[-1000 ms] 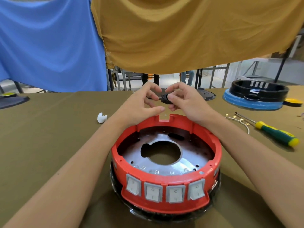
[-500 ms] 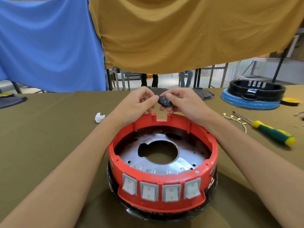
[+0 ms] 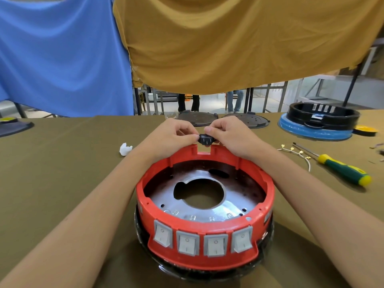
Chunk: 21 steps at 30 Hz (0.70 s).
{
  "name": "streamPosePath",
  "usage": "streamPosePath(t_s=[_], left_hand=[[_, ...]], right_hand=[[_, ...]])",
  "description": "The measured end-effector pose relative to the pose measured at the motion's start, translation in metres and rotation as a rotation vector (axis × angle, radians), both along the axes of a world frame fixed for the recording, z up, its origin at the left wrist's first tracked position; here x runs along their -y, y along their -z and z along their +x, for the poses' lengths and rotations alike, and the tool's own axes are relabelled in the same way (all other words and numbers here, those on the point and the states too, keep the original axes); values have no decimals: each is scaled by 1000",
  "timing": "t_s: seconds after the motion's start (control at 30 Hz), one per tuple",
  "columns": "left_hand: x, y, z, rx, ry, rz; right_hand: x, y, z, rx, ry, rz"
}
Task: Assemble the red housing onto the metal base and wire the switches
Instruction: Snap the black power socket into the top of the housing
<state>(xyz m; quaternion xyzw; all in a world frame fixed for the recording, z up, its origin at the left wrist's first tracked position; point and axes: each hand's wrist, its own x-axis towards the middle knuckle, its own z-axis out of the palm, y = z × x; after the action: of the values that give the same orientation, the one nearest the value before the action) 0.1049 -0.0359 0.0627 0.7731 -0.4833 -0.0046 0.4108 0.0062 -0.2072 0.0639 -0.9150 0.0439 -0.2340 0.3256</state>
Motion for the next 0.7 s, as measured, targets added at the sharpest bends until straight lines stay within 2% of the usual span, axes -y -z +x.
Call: streamPosePath(t_s=[0.23, 0.57, 0.7], left_hand=[[3, 0, 3, -98, -45, 72], [1, 0, 1, -36, -13, 88], [1, 0, 1, -20, -7, 86]], right_hand=[[3, 2, 2, -19, 37, -4], [0, 0, 1, -2, -19, -69], [1, 1, 1, 33, -15, -32]])
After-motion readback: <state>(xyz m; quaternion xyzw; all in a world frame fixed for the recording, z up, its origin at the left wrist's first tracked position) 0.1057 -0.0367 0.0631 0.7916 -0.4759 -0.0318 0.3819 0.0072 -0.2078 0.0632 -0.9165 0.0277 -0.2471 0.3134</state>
